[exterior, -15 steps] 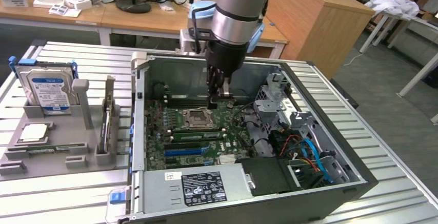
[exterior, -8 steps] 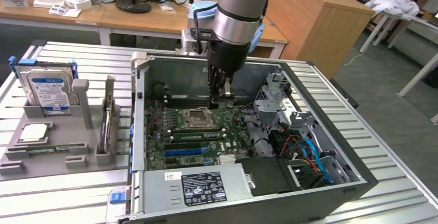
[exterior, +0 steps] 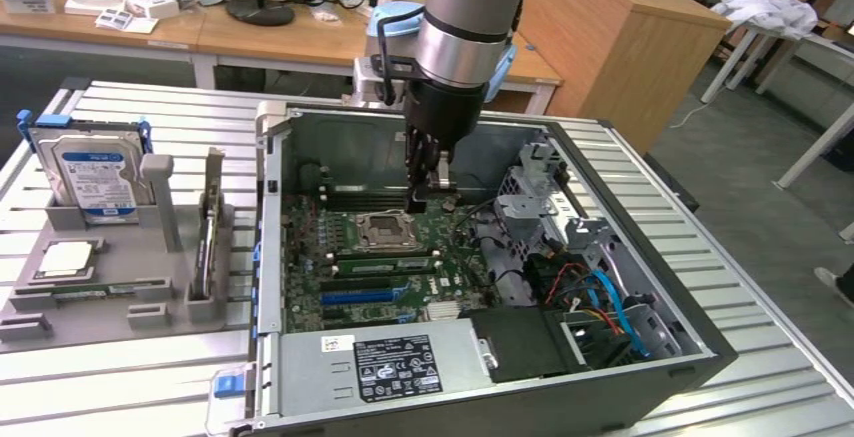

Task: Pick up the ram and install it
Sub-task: 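Press down the ram until it locks into place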

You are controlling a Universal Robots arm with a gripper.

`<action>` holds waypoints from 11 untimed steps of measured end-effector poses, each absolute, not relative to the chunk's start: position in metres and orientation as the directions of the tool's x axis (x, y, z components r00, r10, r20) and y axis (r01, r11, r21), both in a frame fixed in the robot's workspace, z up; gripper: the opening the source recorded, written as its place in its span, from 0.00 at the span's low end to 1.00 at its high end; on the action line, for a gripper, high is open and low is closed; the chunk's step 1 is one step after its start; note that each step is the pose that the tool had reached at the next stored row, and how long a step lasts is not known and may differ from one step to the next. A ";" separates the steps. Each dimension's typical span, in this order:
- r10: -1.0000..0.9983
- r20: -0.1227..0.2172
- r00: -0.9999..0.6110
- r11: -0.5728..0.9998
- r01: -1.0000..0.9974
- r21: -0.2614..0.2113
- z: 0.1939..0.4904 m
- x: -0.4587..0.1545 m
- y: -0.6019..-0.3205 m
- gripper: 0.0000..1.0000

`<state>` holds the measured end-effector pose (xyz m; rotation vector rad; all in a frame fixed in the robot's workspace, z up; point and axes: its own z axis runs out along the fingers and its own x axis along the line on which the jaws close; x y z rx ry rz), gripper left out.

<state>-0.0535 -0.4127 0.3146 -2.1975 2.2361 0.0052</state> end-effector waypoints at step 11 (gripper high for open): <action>-0.991 -0.007 -0.136 0.136 -0.991 -0.002 0.315 -0.054 -0.413 0.11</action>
